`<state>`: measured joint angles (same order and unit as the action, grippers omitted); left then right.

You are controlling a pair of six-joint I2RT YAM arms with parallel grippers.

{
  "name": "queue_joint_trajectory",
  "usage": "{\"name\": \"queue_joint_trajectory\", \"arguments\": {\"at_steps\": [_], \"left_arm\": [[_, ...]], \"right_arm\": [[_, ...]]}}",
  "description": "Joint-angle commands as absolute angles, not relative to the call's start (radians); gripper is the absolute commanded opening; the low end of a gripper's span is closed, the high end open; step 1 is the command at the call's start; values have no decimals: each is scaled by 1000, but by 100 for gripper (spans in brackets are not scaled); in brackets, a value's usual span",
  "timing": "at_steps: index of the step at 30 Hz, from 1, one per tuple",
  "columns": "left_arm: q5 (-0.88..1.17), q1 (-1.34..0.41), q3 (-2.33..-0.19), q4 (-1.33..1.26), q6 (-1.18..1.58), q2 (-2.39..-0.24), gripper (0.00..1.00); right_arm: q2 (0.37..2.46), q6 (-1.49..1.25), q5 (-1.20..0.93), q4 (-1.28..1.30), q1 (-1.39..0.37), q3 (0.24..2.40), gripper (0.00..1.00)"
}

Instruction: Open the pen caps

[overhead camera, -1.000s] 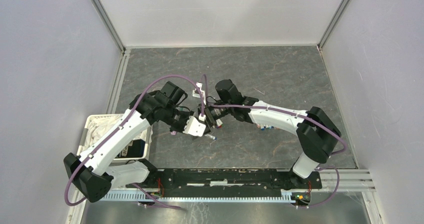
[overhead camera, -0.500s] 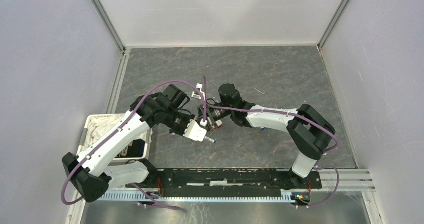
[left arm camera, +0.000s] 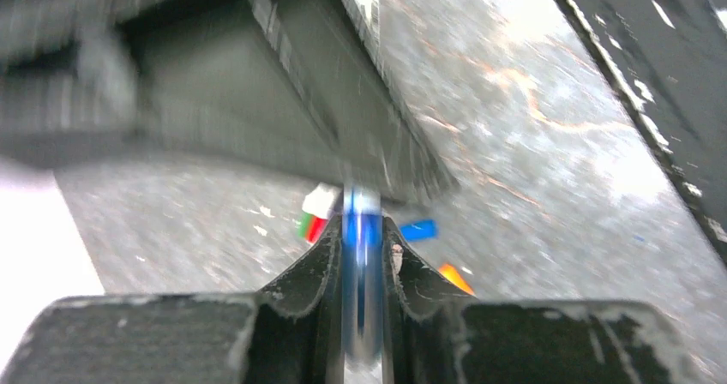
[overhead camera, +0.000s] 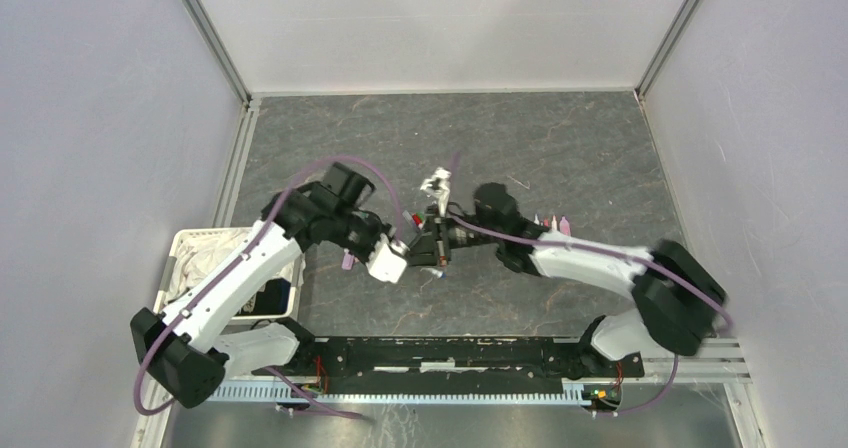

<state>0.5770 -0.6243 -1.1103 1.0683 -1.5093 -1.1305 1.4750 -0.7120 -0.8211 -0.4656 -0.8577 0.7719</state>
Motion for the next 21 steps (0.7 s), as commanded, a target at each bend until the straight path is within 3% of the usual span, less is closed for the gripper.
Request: {"name": "queue_joint_trajectory", "arguments": {"at_steps": [1,3,6,11,19,20,21], "left_arm": [[401,-81,-1248,1289,-1882,-1135,2],[446,-41,-1289,1353,-1964,-1169,2],[476,-115,-1267,1357,-1996,-1137,2],[417,-303,-1192,1303,-1860,-1062,2],[501,-375,-1230,1267,-1579,-1114,3],[517,-388,-1236,1266,-1547,-1121,8],[533,-410,-1237,1266,-1522,-1123,23]], "right_arm": [[1141,-725,-924,-132,-796,277,0],[1083,-789,-945,-209,-792,241,0],[1122,-644,-952,-27,-788,347,0],[1153,-643,-965,-55,-789,447,0],[1226,-559,-946,9,-740,617,0],[1237,-588,-948,-41,-738,621,0],[1251,-619,-951,-103,-738,623,0]]}}
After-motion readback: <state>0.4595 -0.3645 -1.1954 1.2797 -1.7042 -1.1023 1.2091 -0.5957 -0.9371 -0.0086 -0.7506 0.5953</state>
